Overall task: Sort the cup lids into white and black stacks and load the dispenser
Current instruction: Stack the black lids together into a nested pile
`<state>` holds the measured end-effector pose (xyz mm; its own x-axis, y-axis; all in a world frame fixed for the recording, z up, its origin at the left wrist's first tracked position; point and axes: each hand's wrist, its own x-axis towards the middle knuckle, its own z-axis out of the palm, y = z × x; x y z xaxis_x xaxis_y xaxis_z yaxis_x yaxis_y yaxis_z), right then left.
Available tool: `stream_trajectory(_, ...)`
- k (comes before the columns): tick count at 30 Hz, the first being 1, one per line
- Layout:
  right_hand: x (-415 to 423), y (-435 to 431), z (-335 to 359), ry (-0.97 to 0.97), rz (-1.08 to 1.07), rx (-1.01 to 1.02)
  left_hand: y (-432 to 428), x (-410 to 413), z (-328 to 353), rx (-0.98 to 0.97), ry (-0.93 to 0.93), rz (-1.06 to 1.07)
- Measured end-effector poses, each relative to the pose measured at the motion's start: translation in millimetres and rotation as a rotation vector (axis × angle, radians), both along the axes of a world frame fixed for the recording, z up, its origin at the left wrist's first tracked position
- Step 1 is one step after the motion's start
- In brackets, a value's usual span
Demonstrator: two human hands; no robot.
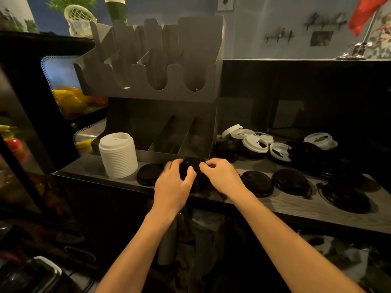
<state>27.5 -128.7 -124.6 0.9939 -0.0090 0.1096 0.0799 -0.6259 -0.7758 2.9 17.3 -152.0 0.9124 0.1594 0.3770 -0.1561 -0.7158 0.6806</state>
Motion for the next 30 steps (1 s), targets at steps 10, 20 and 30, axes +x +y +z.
stream_trajectory(10,-6,0,-20,-0.190,-0.033,0.074,-6,-1,0,0.028,-0.119,-0.010)
stream_trajectory(20,-28,-42,1,-0.428,-0.024,-0.161,-43,-8,21,0.152,-0.365,-0.172)
stream_trajectory(30,-35,-140,5,-0.035,0.137,-0.476,-107,-4,20,0.071,-0.317,-0.397)
